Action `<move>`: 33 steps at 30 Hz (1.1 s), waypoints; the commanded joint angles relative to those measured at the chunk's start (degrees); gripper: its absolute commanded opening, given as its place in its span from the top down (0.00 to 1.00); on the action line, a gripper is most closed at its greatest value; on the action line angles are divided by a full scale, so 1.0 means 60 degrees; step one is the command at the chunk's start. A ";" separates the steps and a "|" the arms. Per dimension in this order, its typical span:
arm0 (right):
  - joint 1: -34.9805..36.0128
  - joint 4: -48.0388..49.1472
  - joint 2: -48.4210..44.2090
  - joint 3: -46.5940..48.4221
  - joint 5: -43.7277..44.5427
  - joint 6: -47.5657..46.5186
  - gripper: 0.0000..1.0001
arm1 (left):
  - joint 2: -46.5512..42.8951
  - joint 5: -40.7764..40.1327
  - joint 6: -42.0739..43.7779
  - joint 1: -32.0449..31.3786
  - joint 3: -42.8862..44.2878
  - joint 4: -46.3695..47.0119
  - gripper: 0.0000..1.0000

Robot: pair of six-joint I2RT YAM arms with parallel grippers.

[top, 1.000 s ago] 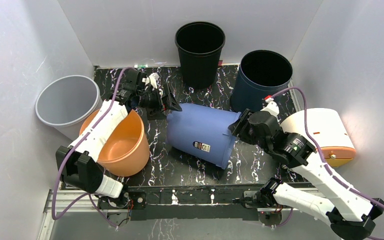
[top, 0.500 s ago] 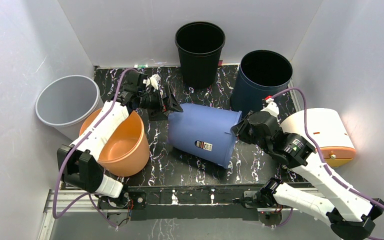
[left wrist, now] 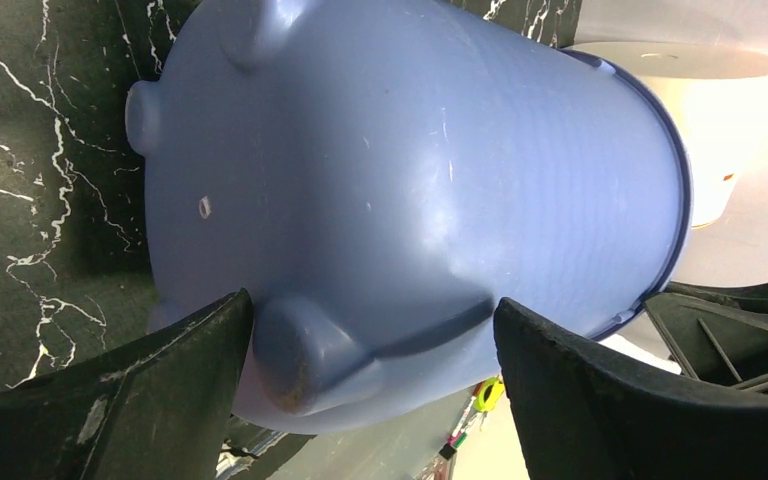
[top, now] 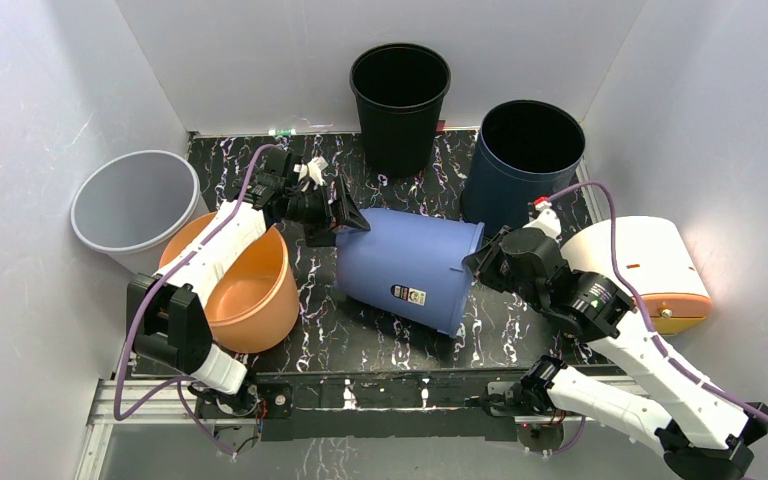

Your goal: Turn the large container upside down

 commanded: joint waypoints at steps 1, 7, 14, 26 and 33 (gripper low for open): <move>0.0002 0.0054 -0.0170 -0.0256 0.0099 0.0203 0.96 | -0.0247 0.0824 -0.0442 0.0000 0.0051 0.0449 0.13; 0.0008 0.0037 -0.0332 -0.0570 0.0101 0.0558 0.96 | -0.0637 0.1633 -0.1240 0.0005 0.0239 0.0866 0.13; 0.0000 0.0466 -0.0702 -0.1278 -0.0101 0.1398 0.92 | -0.0823 0.2151 -0.2166 0.0016 0.0482 0.1990 0.13; 0.0001 0.2158 -0.1676 -0.3335 -0.1204 0.3133 0.94 | -0.0329 0.2225 -0.2117 0.0009 0.2605 0.1911 0.14; 0.0008 0.3069 -0.1628 -0.4047 -0.1372 0.3401 0.94 | -0.0096 0.2313 -0.1968 0.0016 0.2574 0.1998 0.14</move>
